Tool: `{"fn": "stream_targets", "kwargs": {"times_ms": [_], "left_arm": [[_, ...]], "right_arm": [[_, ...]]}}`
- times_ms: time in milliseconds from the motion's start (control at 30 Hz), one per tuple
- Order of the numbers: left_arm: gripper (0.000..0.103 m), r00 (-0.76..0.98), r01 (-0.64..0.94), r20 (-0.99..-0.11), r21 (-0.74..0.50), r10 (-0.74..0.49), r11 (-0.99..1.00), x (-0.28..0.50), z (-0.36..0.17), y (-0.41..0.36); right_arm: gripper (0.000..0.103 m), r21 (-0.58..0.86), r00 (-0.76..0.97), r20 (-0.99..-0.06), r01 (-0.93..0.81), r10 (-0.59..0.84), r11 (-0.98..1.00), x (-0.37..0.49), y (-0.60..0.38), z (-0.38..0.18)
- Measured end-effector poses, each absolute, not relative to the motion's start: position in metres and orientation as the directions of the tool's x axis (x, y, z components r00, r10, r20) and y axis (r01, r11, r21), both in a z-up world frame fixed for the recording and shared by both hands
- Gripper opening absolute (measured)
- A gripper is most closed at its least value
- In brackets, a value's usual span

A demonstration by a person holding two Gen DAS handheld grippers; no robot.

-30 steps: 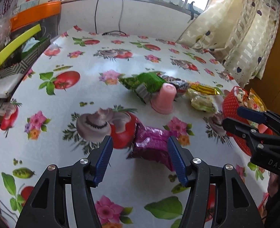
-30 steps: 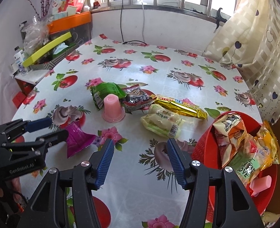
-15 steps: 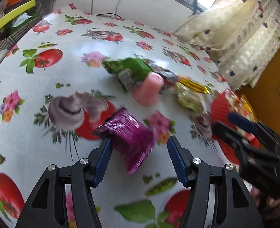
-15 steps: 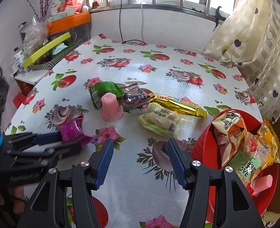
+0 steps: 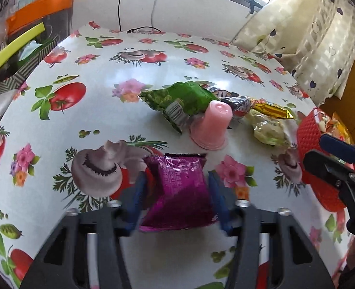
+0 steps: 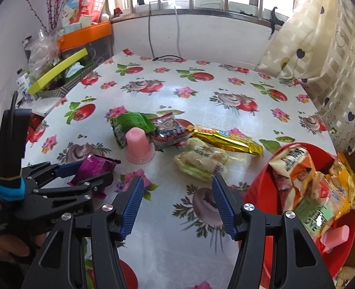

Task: Organize snacks
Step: 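Lower the left tool onto the purple wrapped snack and close it, then grasp the pink jelly cup with the right tool while the left tool holds the purple snack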

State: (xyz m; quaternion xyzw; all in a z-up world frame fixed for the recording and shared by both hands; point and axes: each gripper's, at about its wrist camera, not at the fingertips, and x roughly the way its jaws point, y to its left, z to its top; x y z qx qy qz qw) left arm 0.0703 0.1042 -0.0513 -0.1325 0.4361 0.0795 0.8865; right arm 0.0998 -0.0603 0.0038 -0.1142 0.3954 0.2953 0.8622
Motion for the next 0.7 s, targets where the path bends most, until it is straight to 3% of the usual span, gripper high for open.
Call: {"fn": "stream_targets", "kwargs": {"times_ms": [400,700], "left_arm": [[0.035,0.622,-0.306,-0.776,-0.117,0.105,0.945,0.064,-0.047,0.125],[0.035,0.617,-0.355,-0.771,-0.094,0.158,0.93,0.063,-0.046,0.147]], "right_arm": [[0.056,0.096,0.438,-0.769,-0.642,0.466,0.761,0.125,-0.013,-0.016],[0.045,0.117,0.425,-0.771,-0.638,0.474,0.761,0.145,0.017,-0.03]]}}
